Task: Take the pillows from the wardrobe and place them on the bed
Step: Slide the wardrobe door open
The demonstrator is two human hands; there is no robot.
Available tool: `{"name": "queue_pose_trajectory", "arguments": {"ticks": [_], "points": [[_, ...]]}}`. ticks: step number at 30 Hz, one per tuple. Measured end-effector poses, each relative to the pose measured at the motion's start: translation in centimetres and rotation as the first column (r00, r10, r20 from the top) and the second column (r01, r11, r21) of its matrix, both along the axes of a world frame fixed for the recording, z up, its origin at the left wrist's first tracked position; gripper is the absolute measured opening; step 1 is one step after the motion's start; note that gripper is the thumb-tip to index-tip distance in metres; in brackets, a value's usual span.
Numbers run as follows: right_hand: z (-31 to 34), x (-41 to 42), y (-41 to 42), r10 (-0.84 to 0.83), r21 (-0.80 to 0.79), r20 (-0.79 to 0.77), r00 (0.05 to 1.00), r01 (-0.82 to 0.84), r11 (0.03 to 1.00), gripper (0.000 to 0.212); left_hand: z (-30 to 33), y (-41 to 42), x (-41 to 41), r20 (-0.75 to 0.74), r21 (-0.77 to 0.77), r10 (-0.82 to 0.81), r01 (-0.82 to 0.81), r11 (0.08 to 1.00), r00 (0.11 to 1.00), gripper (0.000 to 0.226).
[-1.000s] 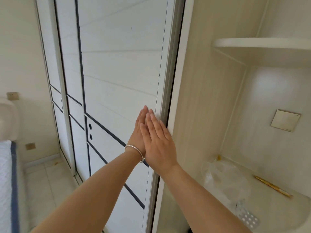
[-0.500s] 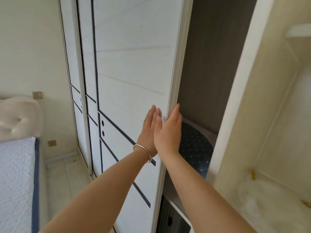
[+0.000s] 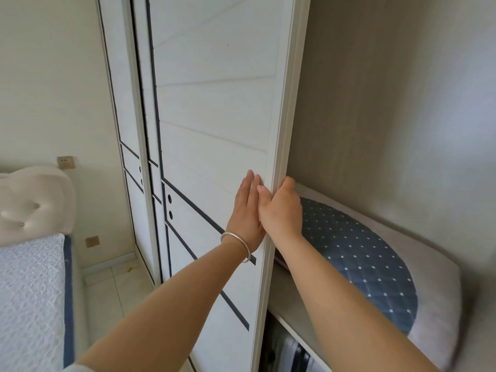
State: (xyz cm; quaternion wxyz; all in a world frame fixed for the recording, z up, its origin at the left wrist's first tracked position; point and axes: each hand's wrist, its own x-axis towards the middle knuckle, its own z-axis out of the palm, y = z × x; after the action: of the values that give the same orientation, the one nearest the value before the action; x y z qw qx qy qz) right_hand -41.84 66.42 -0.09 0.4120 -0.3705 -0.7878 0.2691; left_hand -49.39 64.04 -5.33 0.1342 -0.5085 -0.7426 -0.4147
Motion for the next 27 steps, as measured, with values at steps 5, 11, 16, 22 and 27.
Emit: {"name": "queue_pose_trajectory", "arguments": {"ticks": [5,11,16,22,27], "points": [[-0.3,-4.7,1.0,0.003,0.038,0.032,0.999,-0.005,0.999,0.05,-0.2,0.7,-4.3,0.012,0.012,0.001,-0.001,1.0,1.0,0.078],[-0.7,-10.4,2.5,0.023,0.095,0.067,0.997,-0.029,0.995,0.046,0.8,2.4,-9.3,0.068,0.045,0.086,-0.089,0.995,0.994,0.077],[-1.1,-14.7,4.1,0.054,0.158,0.096,0.994,-0.069,0.985,0.044,1.0,3.3,-13.3,0.048,0.05,0.158,-0.16,0.986,0.986,0.075],[-1.8,-19.8,5.8,0.116,0.195,0.068,0.991,-0.127,0.972,0.045,1.0,4.1,-17.8,0.014,0.028,0.219,-0.219,0.975,0.976,0.073],[-1.9,-23.1,6.6,0.141,0.268,0.046,0.989,-0.148,0.952,0.044,1.2,4.6,-21.2,-0.07,-0.064,0.304,-0.308,0.949,0.95,0.07]]}}
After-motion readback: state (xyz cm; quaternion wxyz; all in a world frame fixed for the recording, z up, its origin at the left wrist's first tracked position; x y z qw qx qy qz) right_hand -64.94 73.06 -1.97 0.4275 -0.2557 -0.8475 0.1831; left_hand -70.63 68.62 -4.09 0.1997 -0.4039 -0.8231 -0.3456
